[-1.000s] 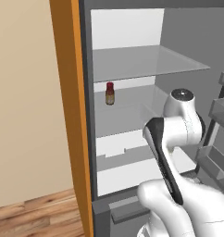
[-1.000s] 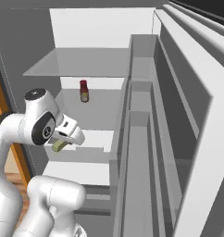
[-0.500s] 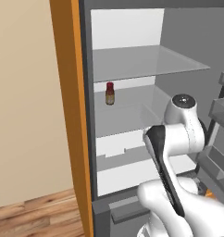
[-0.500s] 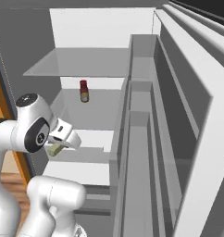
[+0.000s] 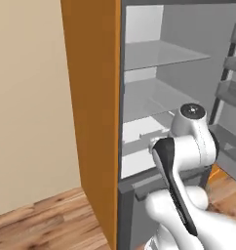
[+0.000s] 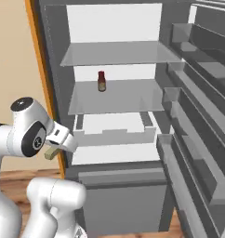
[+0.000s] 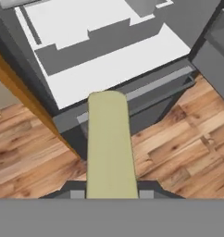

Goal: Retrieve the butter from the fridge and place it on a plate on the dining table. Then retrieve the butter knife by the fridge and place it near the plate.

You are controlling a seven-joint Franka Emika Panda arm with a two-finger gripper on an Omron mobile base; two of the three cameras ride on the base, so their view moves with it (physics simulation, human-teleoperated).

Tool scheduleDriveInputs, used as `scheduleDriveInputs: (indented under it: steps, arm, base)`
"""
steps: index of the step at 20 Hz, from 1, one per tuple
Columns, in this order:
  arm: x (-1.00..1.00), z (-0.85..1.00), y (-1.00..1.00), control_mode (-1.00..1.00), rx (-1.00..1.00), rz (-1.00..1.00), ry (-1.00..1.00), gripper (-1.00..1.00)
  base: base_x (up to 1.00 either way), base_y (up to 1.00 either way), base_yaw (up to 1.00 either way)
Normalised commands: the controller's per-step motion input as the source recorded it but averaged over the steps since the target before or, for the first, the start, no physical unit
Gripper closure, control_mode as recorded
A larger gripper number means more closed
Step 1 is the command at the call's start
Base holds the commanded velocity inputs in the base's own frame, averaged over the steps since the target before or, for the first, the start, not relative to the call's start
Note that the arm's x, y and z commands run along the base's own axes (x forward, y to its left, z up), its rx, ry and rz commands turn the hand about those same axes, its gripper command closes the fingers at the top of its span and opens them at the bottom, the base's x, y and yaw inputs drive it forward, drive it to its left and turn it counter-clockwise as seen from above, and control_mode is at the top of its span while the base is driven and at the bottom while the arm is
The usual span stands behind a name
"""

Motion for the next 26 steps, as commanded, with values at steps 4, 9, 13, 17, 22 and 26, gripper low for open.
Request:
scheduleDriveInputs:
  steps: [4, 9, 13, 17, 22, 26]
  arm:
    - [0.0, 0.0, 0.0, 1.0, 0.0, 0.0, 0.0, 1.0]
    - [0.0, 0.0, 0.0, 1.0, 0.0, 0.0, 0.0, 1.0]
    - [0.0, 0.0, 0.0, 1.0, 0.0, 0.0, 0.0, 1.0]
    - [0.0, 0.0, 0.0, 1.0, 0.0, 0.0, 0.0, 1.0]
    - [0.0, 0.0, 0.0, 1.0, 0.0, 0.0, 0.0, 1.0]
    - [0.0, 0.0, 0.0, 1.0, 0.0, 0.0, 0.0, 1.0]
  base:
    - [-0.77, 0.79, -0.64]
    - [-0.89, 0.76, -0.67]
    - [-0.82, 0.35, -0.85]
    - [-0.77, 0.31, -0.78]
    - [-0.68, 0.19, -0.68]
    - [-0.51, 0.22, -0.66]
